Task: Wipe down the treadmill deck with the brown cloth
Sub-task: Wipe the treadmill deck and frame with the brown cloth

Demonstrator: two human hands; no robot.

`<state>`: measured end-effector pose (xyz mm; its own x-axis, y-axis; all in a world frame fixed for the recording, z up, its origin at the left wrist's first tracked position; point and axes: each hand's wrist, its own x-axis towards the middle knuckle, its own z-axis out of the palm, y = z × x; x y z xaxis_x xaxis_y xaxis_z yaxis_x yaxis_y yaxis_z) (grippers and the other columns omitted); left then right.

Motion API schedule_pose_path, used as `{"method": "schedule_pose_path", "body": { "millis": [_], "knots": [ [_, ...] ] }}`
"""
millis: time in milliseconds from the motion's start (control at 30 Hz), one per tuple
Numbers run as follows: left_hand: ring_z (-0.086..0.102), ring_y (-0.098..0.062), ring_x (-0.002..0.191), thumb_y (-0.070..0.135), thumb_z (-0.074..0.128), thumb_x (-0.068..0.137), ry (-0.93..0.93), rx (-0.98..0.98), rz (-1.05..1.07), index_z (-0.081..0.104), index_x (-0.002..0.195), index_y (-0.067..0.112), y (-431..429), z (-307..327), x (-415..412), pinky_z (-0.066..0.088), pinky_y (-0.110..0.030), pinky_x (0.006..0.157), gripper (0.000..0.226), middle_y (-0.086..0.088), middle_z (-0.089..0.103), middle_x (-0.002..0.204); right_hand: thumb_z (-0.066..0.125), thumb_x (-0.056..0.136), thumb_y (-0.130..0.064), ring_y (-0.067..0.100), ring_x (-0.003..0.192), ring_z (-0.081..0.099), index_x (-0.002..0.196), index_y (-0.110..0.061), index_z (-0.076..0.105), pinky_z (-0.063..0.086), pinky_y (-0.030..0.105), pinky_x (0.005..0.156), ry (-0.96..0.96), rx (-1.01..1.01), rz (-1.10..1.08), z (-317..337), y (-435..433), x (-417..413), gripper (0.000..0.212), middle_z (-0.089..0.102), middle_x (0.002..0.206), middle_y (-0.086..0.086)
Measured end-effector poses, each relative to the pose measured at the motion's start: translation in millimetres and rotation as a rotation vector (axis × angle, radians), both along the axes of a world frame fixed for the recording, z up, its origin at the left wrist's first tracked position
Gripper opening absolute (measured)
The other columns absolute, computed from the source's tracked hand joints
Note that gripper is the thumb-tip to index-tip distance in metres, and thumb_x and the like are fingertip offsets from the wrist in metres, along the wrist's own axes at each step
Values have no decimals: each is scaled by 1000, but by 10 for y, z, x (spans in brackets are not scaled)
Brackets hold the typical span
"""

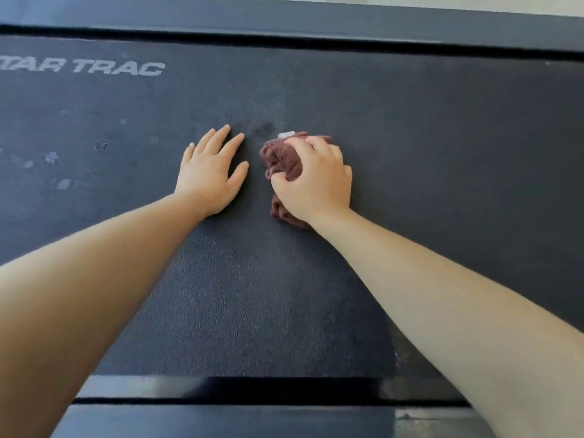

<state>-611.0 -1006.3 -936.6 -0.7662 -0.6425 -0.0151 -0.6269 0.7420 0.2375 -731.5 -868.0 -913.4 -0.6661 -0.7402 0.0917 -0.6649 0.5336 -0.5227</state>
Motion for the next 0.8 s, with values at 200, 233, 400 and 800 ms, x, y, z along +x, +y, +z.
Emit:
{"method": "schedule_pose_path", "body": {
  "millis": [200, 233, 400, 800],
  "knots": [
    [3, -19, 146, 47, 31, 96, -59, -13, -43, 16, 150, 24, 402, -4, 431, 2, -41, 117, 61, 1, 8, 159, 54, 78, -48, 21, 123, 39, 130, -38, 49, 37, 41, 92, 29, -55, 6, -132, -99, -135, 54, 49, 132, -8],
    [3, -19, 146, 48, 31, 96, -57, -30, -44, 16, 150, 25, 419, -13, 443, 2, -41, 117, 61, 1, 8, 159, 54, 78, -48, 21, 123, 39, 130, -38, 50, 36, 41, 92, 33, -58, 3, -131, -106, -148, 54, 49, 133, -8],
    [11, -24, 144, 47, 39, 95, 27, -67, -37, 25, 147, 23, 417, -32, 442, 8, -44, 117, 59, -3, 18, 157, 54, 78, -48, 21, 123, 38, 131, -38, 48, 35, 41, 90, 38, -39, 16, -102, 17, 11, 55, 47, 134, -7],
    [-4, -21, 146, 66, 18, 82, -121, 2, -407, 9, 150, 24, 344, 25, 1057, 0, -40, 117, 81, -3, 0, 159, 55, 69, -39, 17, 125, 41, 123, -32, 58, 39, 38, 92, 17, -41, 66, -34, 1477, 1338, 55, 51, 132, -10]
  ]
}}
